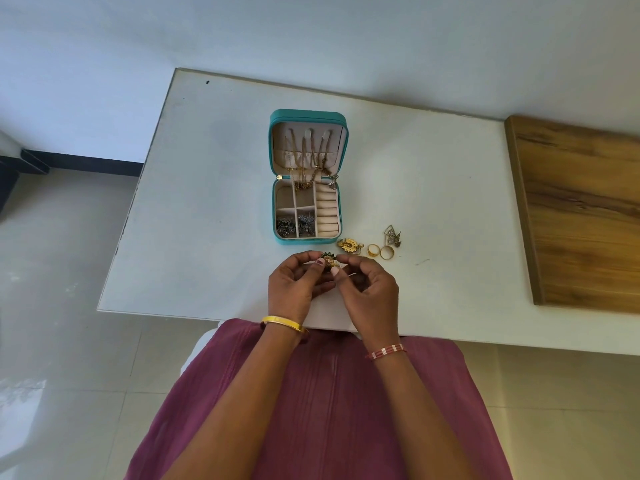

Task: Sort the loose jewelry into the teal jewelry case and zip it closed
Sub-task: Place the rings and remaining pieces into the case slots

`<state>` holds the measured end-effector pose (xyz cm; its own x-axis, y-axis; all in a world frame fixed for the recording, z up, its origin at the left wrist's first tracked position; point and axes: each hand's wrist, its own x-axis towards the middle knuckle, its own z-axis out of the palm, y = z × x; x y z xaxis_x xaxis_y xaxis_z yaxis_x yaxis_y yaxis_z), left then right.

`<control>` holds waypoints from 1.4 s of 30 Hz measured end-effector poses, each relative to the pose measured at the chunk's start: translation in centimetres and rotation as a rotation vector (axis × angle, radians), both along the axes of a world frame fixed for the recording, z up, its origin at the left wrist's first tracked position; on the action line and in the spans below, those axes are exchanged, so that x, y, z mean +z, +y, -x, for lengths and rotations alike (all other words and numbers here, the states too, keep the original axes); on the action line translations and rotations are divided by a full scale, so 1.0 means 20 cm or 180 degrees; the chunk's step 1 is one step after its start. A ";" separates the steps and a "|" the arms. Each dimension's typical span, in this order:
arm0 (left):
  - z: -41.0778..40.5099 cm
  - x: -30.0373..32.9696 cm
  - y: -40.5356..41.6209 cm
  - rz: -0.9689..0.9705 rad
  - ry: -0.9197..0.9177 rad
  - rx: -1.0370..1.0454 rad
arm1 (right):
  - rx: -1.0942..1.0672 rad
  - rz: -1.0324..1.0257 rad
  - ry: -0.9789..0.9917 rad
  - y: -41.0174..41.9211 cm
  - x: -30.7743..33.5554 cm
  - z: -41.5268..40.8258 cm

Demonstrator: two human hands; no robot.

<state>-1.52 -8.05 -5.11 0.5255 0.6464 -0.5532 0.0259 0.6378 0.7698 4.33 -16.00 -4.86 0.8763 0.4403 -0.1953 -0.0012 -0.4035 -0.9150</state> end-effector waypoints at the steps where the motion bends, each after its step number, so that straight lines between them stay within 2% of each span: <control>1: 0.00 0.00 0.00 -0.0001 0.0012 0.0001 | 0.0010 0.0050 -0.0070 0.00 0.00 0.00; 11: 0.00 0.00 0.01 -0.0136 0.0095 -0.0560 | 0.0162 0.0178 -0.0396 0.00 0.00 0.00; 15: 0.00 0.01 0.02 0.0202 -0.0142 -0.0464 | 0.0159 0.0119 -0.0441 -0.01 0.01 -0.02; 18: 0.00 0.00 0.02 0.0359 -0.0262 -0.0295 | -0.0127 0.0083 -0.0588 -0.01 0.02 -0.06; 21: 0.00 0.00 0.02 0.0412 -0.0335 -0.0170 | -0.0283 0.0360 -0.0938 -0.01 0.00 -0.12; 27: 0.00 -0.03 0.02 0.0274 -0.0320 -0.0187 | 0.0310 0.1057 -0.1370 0.03 -0.07 -0.16; 31: 0.00 -0.03 0.02 0.0173 -0.0337 -0.0327 | 0.0357 0.1278 -0.1713 0.04 -0.08 -0.16; 35: -0.01 -0.03 0.02 0.0274 -0.0369 -0.0258 | 0.0215 0.1193 -0.1865 0.05 -0.09 -0.17; 42: 0.00 -0.03 0.03 0.0321 -0.0439 -0.0242 | 0.0010 0.0774 -0.1724 0.04 -0.07 -0.18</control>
<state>-1.50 -7.52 -5.76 0.6462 0.5468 -0.5324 -0.0244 0.7121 0.7016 8.00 -15.26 -6.35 0.8781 0.4417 0.1838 0.4417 -0.6008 -0.6663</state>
